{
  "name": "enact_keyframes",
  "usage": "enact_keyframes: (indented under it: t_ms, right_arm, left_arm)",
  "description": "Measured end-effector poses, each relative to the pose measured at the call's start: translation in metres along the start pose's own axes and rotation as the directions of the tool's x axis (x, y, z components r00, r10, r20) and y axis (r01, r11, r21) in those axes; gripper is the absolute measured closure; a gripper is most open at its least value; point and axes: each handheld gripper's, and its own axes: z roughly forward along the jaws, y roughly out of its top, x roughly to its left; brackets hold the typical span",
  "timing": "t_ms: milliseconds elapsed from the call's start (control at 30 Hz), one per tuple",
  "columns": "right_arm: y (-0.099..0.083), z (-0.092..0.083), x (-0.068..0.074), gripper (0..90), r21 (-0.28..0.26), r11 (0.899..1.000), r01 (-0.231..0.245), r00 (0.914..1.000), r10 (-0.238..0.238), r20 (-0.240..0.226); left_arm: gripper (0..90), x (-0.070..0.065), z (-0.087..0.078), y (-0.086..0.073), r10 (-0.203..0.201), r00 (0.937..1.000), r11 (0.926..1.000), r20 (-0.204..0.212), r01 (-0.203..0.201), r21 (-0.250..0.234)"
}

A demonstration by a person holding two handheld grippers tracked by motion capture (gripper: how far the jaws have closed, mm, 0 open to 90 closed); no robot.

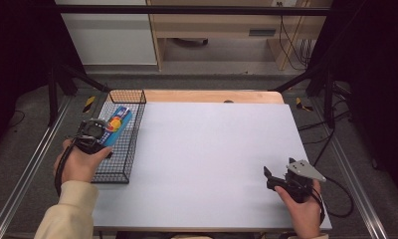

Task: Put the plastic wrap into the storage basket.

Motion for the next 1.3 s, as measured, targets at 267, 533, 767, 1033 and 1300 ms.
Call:
enact_keyframes:
  t_ms: [267, 533, 767, 1033, 1300]
  right_arm:
    - [0.000, 0.000, 0.000, 10.7, 0.001, 1.000, 0.000, 1.0000, 0.000, -0.003]
    - [0.000, 0.000, 0.000, 10.7, 0.004, 1.000, 0.001, 1.0000, -0.001, -0.005]
    - [0.000, 0.001, 0.001, 10.7, 0.003, 1.000, 0.004, 0.9999, -0.004, -0.010]
    - [0.000, 0.001, 0.002, 10.7, 0.006, 1.000, 0.007, 0.9999, -0.006, -0.010]
    - [0.000, 0.001, 0.001, 10.7, 0.004, 1.000, 0.005, 0.9999, -0.004, -0.011]
  left_arm:
    - [31.9, -0.001, 0.008, 0.006, 0.037, 0.9988, 0.9973, -0.033, -0.035, 0.064]
    - [31.9, -0.004, 0.019, 0.010, 0.065, 0.9969, 0.9914, -0.044, -0.060, 0.116]
    - [31.9, -0.005, 0.021, 0.012, 0.078, 0.9959, 0.9868, -0.046, -0.071, 0.146]
    - [31.9, -0.009, 0.023, 0.014, 0.086, 0.9954, 0.9845, -0.041, -0.079, 0.157]
    - [31.8, -0.010, 0.023, 0.015, 0.092, 0.9947, 0.9827, -0.045, -0.083, 0.165]
